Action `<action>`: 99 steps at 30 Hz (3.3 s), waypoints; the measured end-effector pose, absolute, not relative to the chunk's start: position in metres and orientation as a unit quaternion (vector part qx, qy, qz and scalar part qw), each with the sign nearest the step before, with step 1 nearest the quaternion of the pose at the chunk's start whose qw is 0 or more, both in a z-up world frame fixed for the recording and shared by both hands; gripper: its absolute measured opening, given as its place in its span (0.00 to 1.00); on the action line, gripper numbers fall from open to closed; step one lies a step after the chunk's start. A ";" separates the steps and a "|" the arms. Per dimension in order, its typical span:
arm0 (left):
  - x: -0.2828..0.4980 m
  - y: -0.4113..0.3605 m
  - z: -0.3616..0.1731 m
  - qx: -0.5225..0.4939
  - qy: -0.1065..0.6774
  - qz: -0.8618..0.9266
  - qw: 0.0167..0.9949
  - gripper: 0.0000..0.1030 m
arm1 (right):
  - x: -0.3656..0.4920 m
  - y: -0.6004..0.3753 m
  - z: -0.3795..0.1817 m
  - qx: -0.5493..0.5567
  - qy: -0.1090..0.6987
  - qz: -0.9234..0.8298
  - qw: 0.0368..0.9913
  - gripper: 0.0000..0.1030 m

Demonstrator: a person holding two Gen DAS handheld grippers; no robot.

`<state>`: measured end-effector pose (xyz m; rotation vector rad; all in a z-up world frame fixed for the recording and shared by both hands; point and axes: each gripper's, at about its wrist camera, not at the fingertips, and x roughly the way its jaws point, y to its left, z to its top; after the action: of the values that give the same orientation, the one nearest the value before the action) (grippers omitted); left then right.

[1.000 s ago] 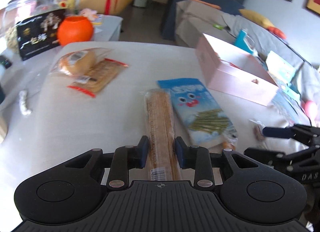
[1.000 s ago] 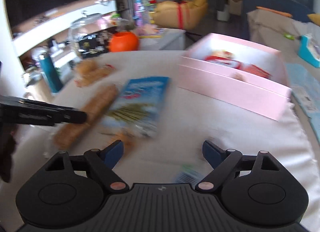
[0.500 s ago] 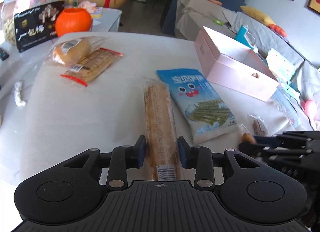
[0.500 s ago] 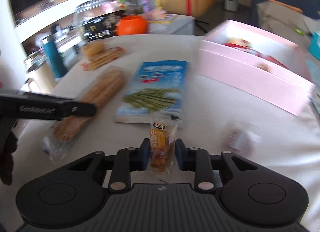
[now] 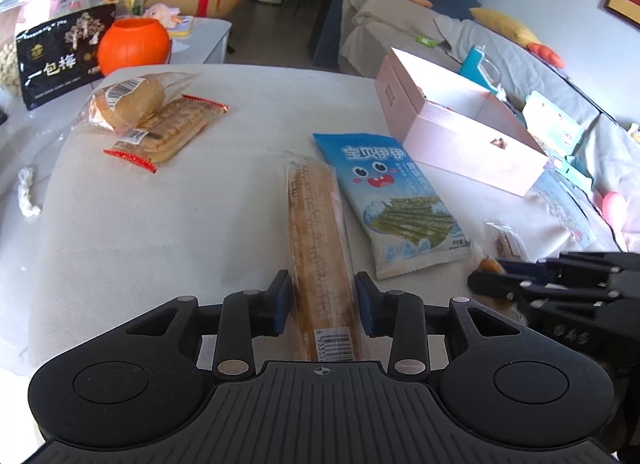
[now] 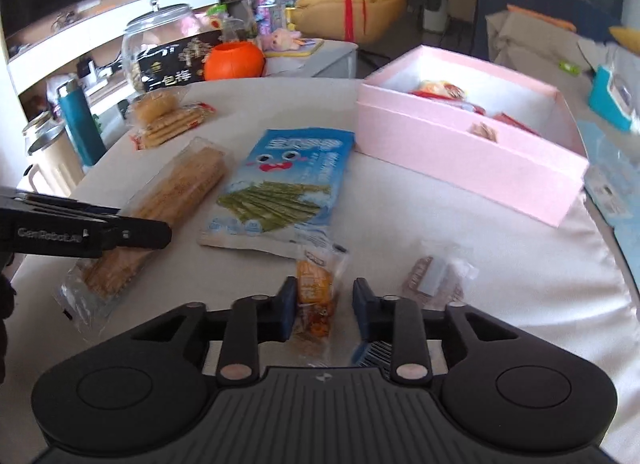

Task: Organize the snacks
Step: 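Release the hawthorn packet and grasp the orange snack with the right tool, then carry the wafer-stick packet in the left tool and orange snack in the right into the pink box, release both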

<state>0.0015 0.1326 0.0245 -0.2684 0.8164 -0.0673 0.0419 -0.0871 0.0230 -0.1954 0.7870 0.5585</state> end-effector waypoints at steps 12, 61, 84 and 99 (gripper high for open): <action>-0.001 0.131 0.022 -0.120 0.380 -0.037 0.916 0.39 | 0.054 -0.141 0.049 -0.054 0.352 0.204 0.912 0.19; 0.024 0.098 0.024 -0.048 0.409 -0.040 0.911 0.39 | 0.045 -0.182 0.011 -0.066 0.369 0.142 0.916 0.21; 0.012 0.100 0.051 -0.090 0.369 -0.073 0.922 0.33 | 0.040 -0.193 0.023 -0.042 0.375 0.168 0.911 0.19; 0.174 0.031 0.199 -0.083 0.259 -0.214 0.938 0.34 | 0.125 -0.195 0.180 -0.020 0.222 0.187 0.957 0.24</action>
<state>0.1738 0.0307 0.1985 -0.1701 0.5281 -0.4378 0.1245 -0.1945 0.1804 -0.0414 0.4499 0.3788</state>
